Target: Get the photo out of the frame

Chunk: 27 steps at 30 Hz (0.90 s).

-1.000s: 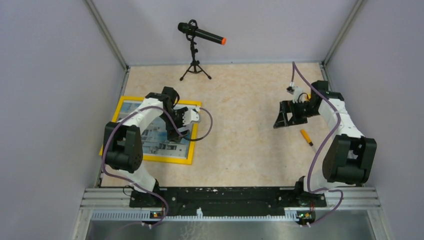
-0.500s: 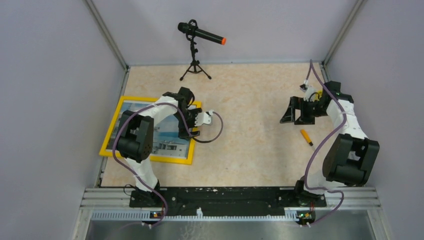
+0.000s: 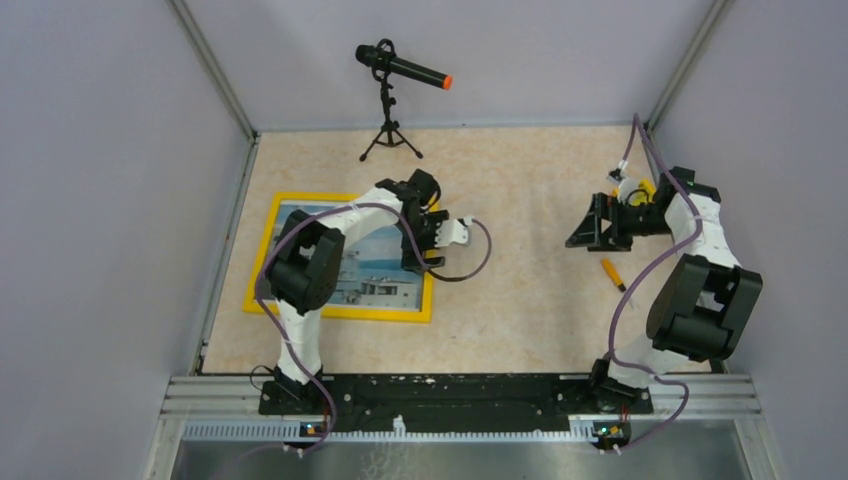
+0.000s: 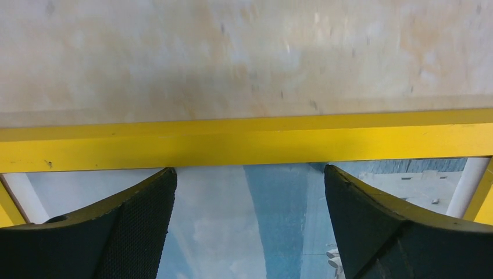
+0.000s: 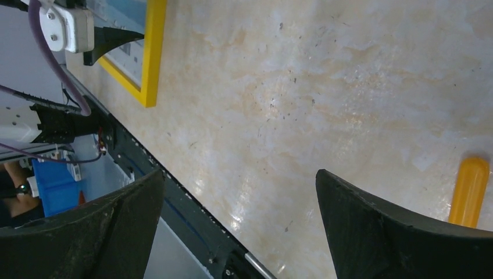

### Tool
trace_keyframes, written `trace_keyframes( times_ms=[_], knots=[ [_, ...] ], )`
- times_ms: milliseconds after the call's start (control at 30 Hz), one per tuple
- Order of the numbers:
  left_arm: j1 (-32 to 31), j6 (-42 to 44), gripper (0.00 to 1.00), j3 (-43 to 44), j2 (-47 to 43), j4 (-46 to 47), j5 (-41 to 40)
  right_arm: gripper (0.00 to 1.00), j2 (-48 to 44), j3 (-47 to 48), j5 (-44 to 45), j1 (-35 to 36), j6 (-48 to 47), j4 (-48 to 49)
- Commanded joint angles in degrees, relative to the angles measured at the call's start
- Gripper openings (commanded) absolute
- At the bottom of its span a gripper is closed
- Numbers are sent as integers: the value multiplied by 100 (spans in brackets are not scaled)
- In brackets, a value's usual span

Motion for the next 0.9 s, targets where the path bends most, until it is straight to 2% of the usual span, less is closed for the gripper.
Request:
trace_keyframes(
  times_ms=[0,233,300,367,533,633,700,767,867],
  knots=[
    [-628,-362,99,519,676,277,683,99,-175,-36,230,-39,-112,121],
    [-1139,-1168,99,1931,1580,450,992,99,-264,124,1104,-31,192,322],
    [-1267,-1472,99,2199,1747,591,1015,99,-383,212,1637,-31,532,584],
    [-1406,-1734,99,2390,1865,744,997,99,-414,369,1832,-43,484,524],
    [-1505,-2923,99,3088,2188,1118,1015,99,-487,511,1490,-42,334,440],
    [-1505,-3072,99,3908,2158,615,932,99,-277,719,1025,-33,138,124],
    [-1502,-2878,99,4246,1904,221,857,99,-182,785,854,-19,269,84],
    [-1505,-2593,99,4074,1429,-22,743,99,-191,702,730,20,468,190],
    [-1506,-2512,99,3016,468,-158,445,99,-312,371,711,147,866,554]
  ],
)
